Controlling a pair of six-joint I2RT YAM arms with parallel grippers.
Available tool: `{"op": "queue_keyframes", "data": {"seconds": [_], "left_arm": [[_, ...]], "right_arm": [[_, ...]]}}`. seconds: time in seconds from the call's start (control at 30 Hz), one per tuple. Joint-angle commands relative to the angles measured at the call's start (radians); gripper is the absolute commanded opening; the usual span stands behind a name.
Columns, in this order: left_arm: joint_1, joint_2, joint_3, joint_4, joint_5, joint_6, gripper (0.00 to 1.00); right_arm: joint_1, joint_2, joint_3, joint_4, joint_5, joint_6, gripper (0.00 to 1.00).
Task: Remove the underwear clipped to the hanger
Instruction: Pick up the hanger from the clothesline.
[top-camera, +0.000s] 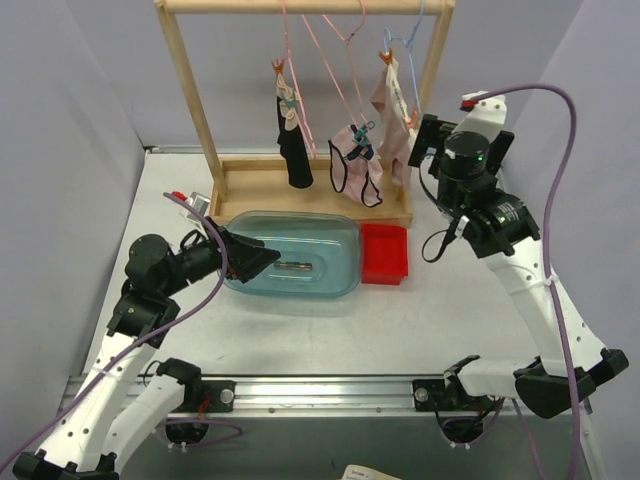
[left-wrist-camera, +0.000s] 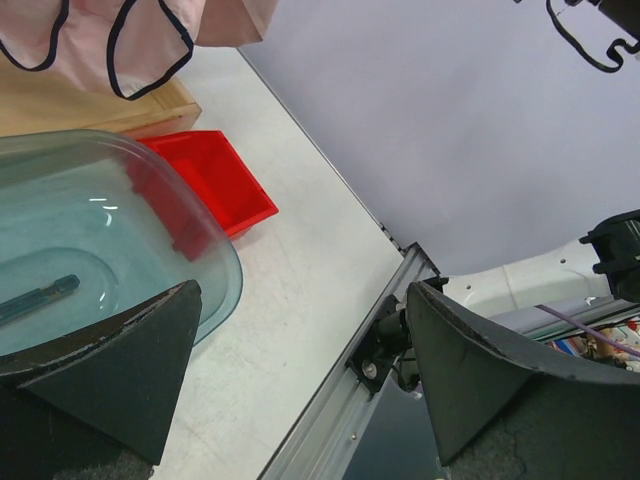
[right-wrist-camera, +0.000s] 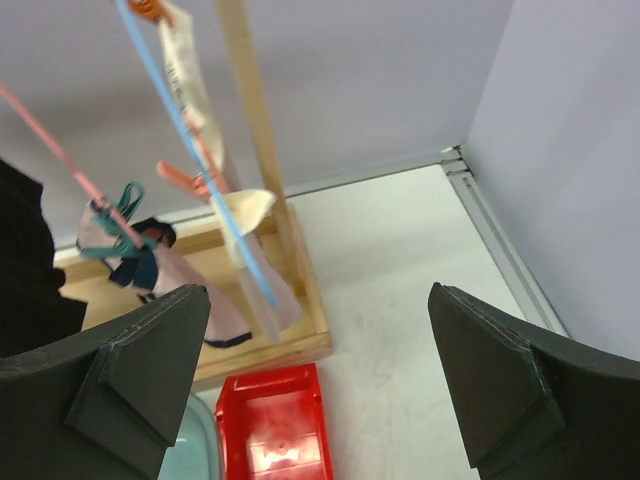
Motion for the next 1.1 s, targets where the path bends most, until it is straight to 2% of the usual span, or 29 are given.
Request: {"op": "queue_keyframes", "data": {"seconds": [0.0, 0.27, 0.53, 0.7, 0.9, 1.07], "left_arm": [[-0.004, 0.000, 0.004, 0.021, 0.007, -0.011, 0.94], [-0.005, -0.024, -0.003, 0.024, 0.004, -0.026, 0.94], [-0.004, -0.059, 0.004, -0.028, -0.005, -0.006, 0.94], [-0.004, -0.070, 0.017, -0.052, -0.007, 0.003, 0.94], [-0.004, -0.084, 0.014, -0.062, -0.011, 0.005, 0.94], [-0.004, -0.085, 0.012, -0.065, -0.010, 0.005, 0.94]], "right_arm": [[-0.056, 0.000, 0.065, -0.030, -0.106, 0.002, 1.00], [-0.182, 0.148, 0.192, -0.088, -0.346, -0.038, 0.99], [-0.253, 0.260, 0.223, -0.118, -0.352, -0.103, 0.94], [-0.270, 0.286, 0.237, -0.118, -0.434, -0.115, 0.82], [-0.271, 0.290, 0.249, -0.118, -0.471, -0.127, 0.76], [-0.271, 0.288, 0.254, -0.121, -0.520, -0.143, 0.62]]}}
